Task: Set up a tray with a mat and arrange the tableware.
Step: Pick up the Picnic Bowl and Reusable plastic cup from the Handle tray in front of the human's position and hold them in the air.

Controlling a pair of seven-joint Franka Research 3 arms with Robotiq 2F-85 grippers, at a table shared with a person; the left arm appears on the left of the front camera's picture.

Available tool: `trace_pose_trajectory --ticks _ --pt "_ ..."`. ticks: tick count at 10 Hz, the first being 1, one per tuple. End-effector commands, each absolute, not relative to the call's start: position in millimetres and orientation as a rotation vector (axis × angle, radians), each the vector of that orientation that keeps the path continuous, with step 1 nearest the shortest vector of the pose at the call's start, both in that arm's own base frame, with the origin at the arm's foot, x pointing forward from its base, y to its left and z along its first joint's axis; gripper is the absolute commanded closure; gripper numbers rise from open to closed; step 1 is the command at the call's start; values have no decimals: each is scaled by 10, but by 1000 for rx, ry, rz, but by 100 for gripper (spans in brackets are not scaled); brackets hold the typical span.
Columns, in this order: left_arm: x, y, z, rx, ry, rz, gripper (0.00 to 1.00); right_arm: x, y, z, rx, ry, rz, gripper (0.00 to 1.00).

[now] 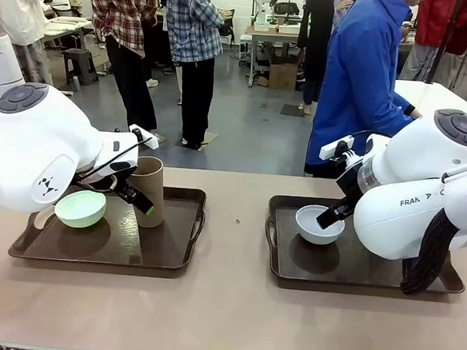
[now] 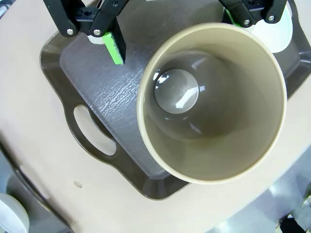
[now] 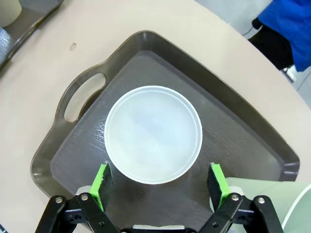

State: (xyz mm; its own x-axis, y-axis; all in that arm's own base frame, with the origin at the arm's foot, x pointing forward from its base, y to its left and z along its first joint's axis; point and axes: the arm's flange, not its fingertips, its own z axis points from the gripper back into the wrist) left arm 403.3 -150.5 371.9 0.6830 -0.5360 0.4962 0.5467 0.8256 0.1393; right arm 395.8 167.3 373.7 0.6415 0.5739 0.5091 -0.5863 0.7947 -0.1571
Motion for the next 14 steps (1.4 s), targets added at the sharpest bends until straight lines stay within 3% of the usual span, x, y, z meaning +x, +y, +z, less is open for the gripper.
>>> trace_pose_trajectory --ticks 1,4,6,9,12,14 --pt "4033 -1504 3718 -21 -550 -607 0 3957 1673 3737 23 -572 661 0" --pt "4033 -1505 3719 -21 -550 -607 0 3958 1672 3737 23 -572 661 0" --pt "3740 -1428 3793 11 -405 -524 0 3776 1608 3838 24 -460 561 0" --pt "3220 -1338 4124 1 -329 -409 0 3099 1425 4144 44 -343 556 0" --pt "2805 -1278 4414 -72 -344 -393 0 2512 1054 4256 26 -224 482 0" --pt "2704 -868 4633 -234 -412 -323 0 2381 369 4440 180 -319 369 0"
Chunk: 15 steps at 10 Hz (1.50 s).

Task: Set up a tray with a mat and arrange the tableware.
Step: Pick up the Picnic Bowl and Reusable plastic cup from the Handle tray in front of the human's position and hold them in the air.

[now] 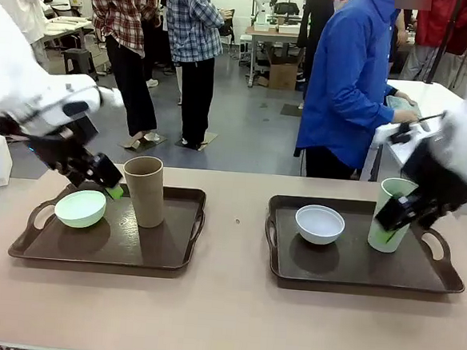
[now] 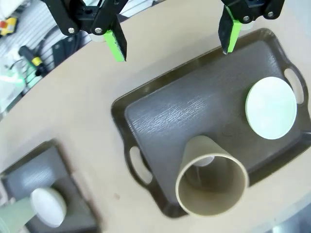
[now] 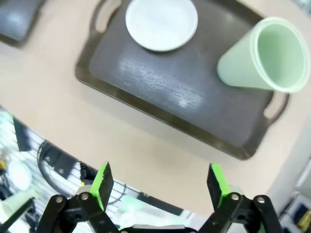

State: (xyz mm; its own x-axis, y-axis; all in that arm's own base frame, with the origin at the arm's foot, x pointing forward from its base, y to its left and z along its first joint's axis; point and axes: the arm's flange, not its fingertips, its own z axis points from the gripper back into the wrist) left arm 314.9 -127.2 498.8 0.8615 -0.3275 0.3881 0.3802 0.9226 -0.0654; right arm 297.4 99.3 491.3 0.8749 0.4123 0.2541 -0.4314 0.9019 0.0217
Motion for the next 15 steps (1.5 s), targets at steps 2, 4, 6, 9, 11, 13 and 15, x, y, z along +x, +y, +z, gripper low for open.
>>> trace_pose_trajectory --ticks 2,4,6,9,11,13,15 --pt "2964 -320 4684 -490 -398 -289 0 2516 -469 4464 350 -431 229 0" --pt "3288 63 4553 -704 -308 -232 0 2585 -1074 4375 563 -471 153 0" --pt "3446 541 4423 -915 -293 -90 0 2630 -1436 4257 777 -480 105 0" --pt "3165 798 4369 -1146 -388 56 0 2592 -1796 4208 981 -528 -10 0" --pt "2937 487 4481 -1179 -447 102 0 2536 -1999 4387 999 -428 -84 0" --pt "2892 200 4554 -1229 -462 125 0 2353 -2136 4618 1000 -379 -123 0" --pt "2860 177 4502 -1294 -471 192 0 2197 -2219 4758 1025 -402 -144 0"
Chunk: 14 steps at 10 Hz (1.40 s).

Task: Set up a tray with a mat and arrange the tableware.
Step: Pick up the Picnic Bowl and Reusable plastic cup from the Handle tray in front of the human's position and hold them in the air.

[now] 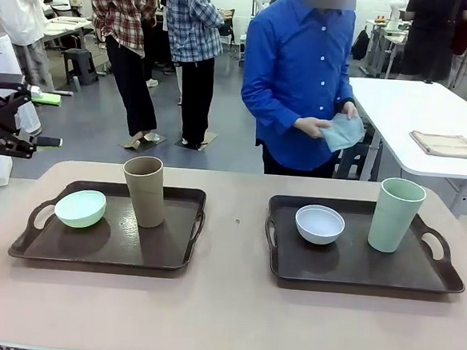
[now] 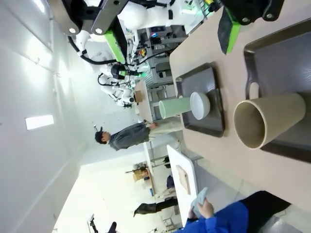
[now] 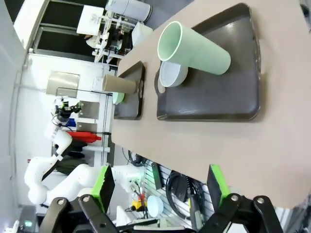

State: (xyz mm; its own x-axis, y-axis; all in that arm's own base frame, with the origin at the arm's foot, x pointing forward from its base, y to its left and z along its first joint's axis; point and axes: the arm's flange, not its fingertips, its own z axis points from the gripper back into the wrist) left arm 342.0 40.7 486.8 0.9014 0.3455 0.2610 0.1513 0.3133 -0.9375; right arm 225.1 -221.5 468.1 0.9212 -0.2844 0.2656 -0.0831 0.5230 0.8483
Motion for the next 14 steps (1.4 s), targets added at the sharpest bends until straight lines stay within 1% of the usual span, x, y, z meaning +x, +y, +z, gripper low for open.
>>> trace_pose_trajectory --ticks 1,2,3,4,5,6,11,12,13,14 --pt "2817 170 4447 -1318 -476 214 0 2200 -2172 4779 1027 -430 -102 0" --pt "2815 197 4426 -1328 -466 239 0 2240 -2108 4765 1024 -444 -61 0" --pt "2755 154 4383 -1296 -446 255 0 2269 -2070 4728 990 -441 -31 0" --pt "2695 30 4414 -1176 -423 205 0 2288 -1969 4708 895 -435 17 0" --pt "2668 -58 4429 -1044 -399 181 0 2204 -2168 4810 1003 -418 -74 0" --pt "3486 446 4761 -1260 -443 212 0 2204 -2168 4810 1003 -418 -74 0" --pt "3486 446 4761 -1260 -443 212 0 2204 -2168 4810 1003 -418 -74 0" --pt "3475 435 4776 -1233 -433 218 0 2200 -2158 4790 976 -421 -66 0" --pt "3522 658 4740 -1296 -306 224 0 2225 -2147 4763 973 -348 -59 0" --pt "3494 1012 4749 -1307 -192 236 0 2206 -2181 4782 1015 -265 -39 0"
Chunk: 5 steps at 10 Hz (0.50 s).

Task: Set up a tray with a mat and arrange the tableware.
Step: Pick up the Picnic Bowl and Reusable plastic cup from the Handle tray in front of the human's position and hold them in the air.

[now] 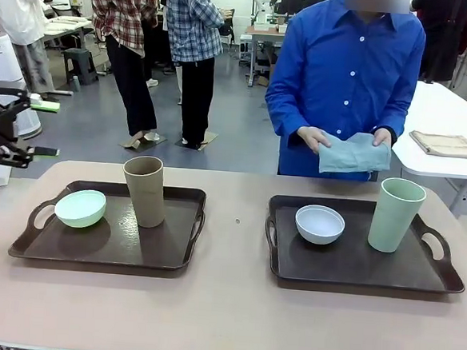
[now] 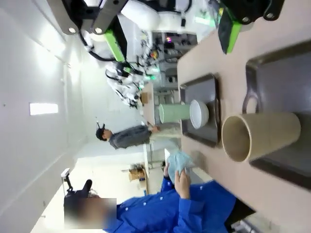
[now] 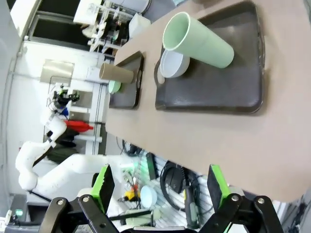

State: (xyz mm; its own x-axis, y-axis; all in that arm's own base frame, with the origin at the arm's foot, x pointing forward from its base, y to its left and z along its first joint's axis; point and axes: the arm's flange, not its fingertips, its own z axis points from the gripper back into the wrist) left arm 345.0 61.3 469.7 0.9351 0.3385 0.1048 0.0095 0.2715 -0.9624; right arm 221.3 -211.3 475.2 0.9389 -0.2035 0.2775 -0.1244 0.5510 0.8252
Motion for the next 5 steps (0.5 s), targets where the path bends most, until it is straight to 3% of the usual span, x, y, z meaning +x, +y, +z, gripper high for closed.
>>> trace_pose_trajectory --ticks 1,3,5 --pt "3512 1269 4784 -1299 -104 243 0 2205 -2229 4811 1070 -185 -54 0" --pt "3467 1673 4870 -1284 8 218 0 2180 -2296 4853 1183 -88 -61 0" --pt "3463 1864 4948 -1286 -13 223 0 2175 -2330 4957 1255 -100 -57 0"
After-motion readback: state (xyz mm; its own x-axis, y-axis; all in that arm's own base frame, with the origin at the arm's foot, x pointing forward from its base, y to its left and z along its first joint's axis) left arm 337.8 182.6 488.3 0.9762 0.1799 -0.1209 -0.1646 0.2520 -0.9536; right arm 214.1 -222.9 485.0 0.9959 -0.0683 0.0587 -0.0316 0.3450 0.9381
